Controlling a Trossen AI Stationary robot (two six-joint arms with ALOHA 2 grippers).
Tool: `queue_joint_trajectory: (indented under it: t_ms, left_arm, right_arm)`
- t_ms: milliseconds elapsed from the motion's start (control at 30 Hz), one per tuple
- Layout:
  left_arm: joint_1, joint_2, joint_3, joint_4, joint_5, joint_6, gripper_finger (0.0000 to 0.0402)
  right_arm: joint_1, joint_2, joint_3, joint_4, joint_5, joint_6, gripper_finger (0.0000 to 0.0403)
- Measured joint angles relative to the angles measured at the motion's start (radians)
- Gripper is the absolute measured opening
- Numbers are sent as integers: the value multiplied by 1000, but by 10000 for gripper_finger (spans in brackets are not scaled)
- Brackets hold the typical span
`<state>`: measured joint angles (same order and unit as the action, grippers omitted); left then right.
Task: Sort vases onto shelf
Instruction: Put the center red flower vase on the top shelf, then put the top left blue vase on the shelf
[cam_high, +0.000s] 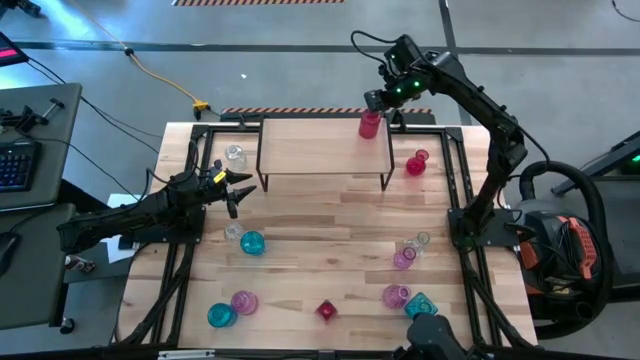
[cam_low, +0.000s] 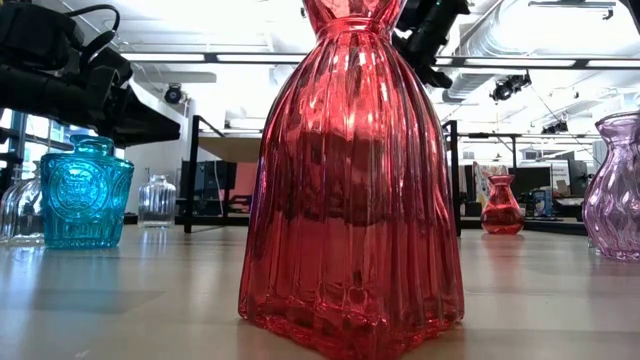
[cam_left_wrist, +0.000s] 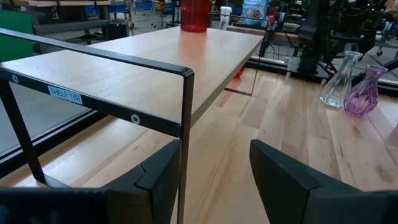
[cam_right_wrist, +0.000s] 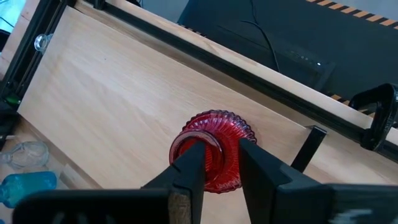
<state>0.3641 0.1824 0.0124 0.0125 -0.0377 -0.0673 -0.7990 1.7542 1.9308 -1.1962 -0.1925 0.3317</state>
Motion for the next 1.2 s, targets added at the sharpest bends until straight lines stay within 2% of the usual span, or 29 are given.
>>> queue_joint_trajectory:
  t_ms: [833,1200]
  left_arm:
    - [0,0,0,0,0,0,179]
    - [0,0,0,0,0,0,179]
  right_arm:
    - [8,0,77,-80,-12,-19,74]
    - [52,-57,77,-140,-7,-33,74]
